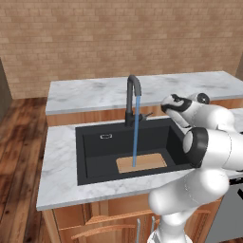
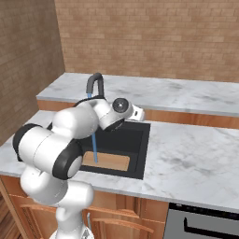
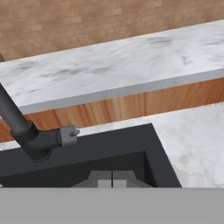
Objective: Turn on the sink faucet with hot water and rinse the cutting board for ten seconds, then turn off the faucet. Push the cutting board to reach the water if necessary.
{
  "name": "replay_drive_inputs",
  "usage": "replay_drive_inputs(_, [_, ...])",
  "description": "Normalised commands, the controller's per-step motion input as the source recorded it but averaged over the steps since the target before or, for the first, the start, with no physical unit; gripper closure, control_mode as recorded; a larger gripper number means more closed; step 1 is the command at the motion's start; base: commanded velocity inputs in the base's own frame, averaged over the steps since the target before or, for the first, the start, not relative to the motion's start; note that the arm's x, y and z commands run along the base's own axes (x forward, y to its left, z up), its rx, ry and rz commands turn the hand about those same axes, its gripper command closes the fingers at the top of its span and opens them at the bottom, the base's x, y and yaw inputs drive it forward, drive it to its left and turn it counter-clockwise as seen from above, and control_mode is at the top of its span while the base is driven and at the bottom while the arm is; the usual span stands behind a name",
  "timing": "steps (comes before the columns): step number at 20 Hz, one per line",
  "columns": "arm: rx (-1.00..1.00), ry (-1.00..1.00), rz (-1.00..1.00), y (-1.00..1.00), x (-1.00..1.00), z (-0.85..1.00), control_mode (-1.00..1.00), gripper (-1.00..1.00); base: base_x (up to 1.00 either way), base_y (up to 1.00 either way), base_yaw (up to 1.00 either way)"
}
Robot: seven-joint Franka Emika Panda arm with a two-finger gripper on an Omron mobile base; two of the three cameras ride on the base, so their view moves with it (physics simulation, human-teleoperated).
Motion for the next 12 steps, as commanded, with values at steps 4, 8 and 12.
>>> replay_drive_inputs(4, [0.00,-0.28,0.00,0.00,0.00,-0.46,-1.00,1.00,0.00,0.00,0.00])
replay_drive_inputs(8, [0.00,-0.28,0.02,0.00,0.00,-0.42,-1.00,1.00,0.00,0.00,0.00])
replay_drive_inputs(12, [0.00,-0.22,0.04,-0.01,0.00,-0.33,-1.00,1.00,0.00,0.00,0.00])
